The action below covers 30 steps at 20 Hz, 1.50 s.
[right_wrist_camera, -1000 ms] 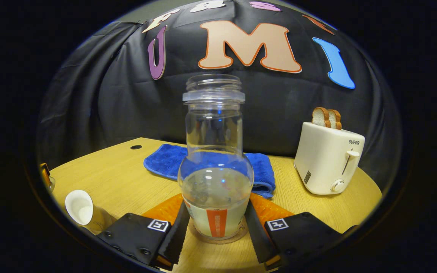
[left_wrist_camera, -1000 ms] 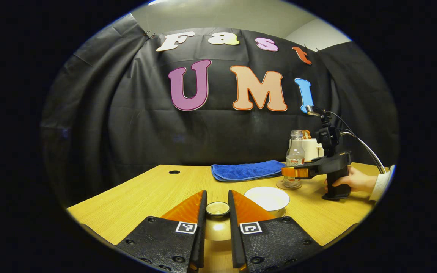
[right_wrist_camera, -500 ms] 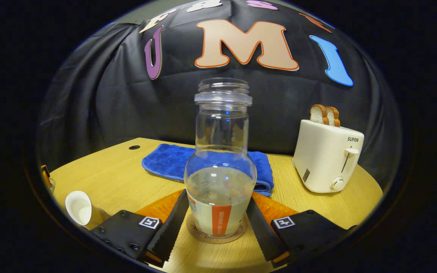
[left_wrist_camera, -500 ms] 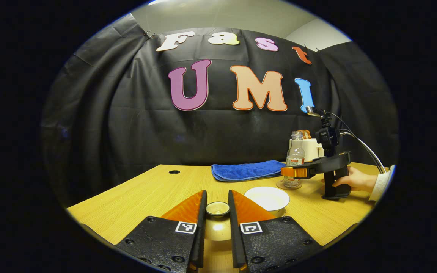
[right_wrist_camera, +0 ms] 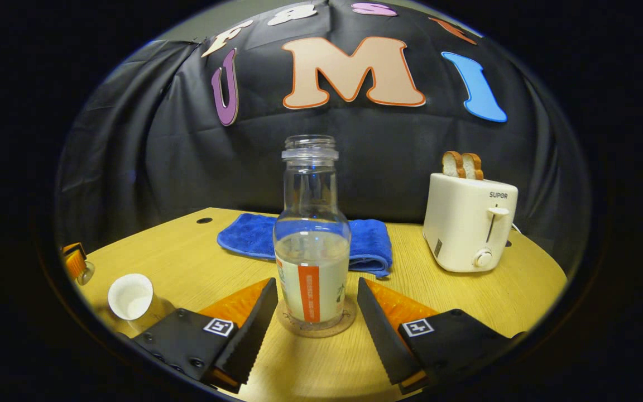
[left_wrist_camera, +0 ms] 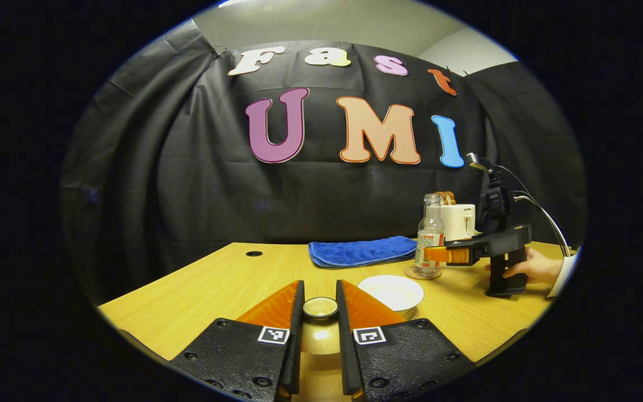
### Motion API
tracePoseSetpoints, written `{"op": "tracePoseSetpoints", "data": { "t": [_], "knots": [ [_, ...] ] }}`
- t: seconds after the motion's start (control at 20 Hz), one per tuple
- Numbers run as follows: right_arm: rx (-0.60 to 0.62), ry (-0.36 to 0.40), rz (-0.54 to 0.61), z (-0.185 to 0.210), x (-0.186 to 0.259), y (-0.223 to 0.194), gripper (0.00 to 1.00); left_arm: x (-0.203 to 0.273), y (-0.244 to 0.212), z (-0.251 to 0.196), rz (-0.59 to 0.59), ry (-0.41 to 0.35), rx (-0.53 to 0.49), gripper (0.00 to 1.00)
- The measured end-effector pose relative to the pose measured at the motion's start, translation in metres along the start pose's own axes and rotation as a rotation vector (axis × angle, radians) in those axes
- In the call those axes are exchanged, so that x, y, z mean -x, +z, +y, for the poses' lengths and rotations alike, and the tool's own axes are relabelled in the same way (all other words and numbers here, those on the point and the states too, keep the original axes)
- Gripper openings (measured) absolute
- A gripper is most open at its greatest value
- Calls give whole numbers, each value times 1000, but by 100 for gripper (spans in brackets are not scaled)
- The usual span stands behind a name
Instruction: Open the teacup lid with one hand, grasp the water bottle and pour water into the teacup with the other hand; after pouring, place the water bottle on the coaster and then close the teacup lid.
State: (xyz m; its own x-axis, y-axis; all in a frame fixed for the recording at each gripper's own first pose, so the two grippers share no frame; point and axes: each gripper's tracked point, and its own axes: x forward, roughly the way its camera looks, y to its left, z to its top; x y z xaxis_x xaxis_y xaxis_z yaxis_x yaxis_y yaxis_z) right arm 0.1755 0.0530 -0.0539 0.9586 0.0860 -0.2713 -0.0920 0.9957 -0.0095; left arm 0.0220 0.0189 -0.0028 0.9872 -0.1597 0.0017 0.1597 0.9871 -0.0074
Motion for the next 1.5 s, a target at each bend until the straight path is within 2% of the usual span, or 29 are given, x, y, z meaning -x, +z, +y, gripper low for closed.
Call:
{"op": "tracePoseSetpoints", "data": {
  "t": [0.1,0.2,0.25,0.35,0.4,0.55,0.6,0.65,0.75,1.3,1.35,1.4,1.5],
  "knots": [
    [-1,-2,-17,-2,18,-1,89,-6,-1,-6,4,-21,0,27],
    [-2,5,-51,-3,40,-1,93,-14,-1,-15,5,-55,-1,27],
    [0,11,-67,-4,50,0,89,-18,-2,-20,7,-71,-1,27],
    [-8,1,-115,-10,68,3,93,-25,-2,-23,6,-76,-1,27],
    [-13,-8,-150,-13,78,7,89,-28,-1,-24,6,-75,-1,27],
    [-20,-26,-261,-20,103,19,96,-37,-2,-34,10,-93,-1,27],
    [-24,-38,-260,-22,108,15,92,-41,-2,-38,12,-97,-1,27],
    [-22,-42,-261,-24,112,13,96,-44,-2,-41,12,-101,-1,27],
    [-22,-34,-264,-21,121,14,92,-52,-4,-50,21,-116,-3,27],
    [-24,-59,-267,-31,154,7,92,-76,-14,-88,90,-220,-41,27],
    [-25,-59,-266,-32,156,7,89,-76,-17,-89,102,-225,-49,27],
    [-24,-55,-265,-30,157,6,92,-77,-18,-91,115,-233,-55,27],
    [-23,-49,-266,-30,159,5,92,-77,-20,-90,134,-230,-65,27]
  ]
}}
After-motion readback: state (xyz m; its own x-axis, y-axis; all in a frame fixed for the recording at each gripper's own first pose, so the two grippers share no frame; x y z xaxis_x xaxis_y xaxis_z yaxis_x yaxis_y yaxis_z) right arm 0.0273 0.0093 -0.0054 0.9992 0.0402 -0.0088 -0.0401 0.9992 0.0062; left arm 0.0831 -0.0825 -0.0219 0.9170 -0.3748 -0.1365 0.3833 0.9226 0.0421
